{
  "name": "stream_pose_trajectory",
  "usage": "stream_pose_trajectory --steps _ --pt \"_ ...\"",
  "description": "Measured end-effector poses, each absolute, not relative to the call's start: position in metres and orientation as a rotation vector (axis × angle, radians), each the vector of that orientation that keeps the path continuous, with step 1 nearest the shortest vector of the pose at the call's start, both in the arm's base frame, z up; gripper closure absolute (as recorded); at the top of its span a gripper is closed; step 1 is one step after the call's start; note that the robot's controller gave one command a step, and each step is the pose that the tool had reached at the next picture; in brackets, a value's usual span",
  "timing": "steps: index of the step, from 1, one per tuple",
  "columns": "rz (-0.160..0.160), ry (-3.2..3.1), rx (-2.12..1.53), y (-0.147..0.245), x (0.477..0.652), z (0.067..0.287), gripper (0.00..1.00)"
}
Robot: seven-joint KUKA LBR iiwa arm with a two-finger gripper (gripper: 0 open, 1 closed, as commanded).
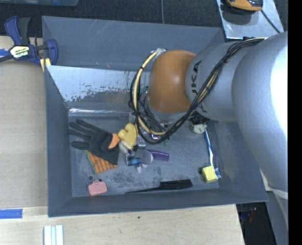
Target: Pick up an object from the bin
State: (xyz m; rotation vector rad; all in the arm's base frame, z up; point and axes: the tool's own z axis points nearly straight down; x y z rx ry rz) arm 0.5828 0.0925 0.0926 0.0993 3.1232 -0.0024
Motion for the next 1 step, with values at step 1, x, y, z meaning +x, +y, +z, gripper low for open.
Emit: stream_pose_trajectory --steps 1 --pt "0.001 3.121 -0.017 0.1022 0.5963 0.0736 1.0"
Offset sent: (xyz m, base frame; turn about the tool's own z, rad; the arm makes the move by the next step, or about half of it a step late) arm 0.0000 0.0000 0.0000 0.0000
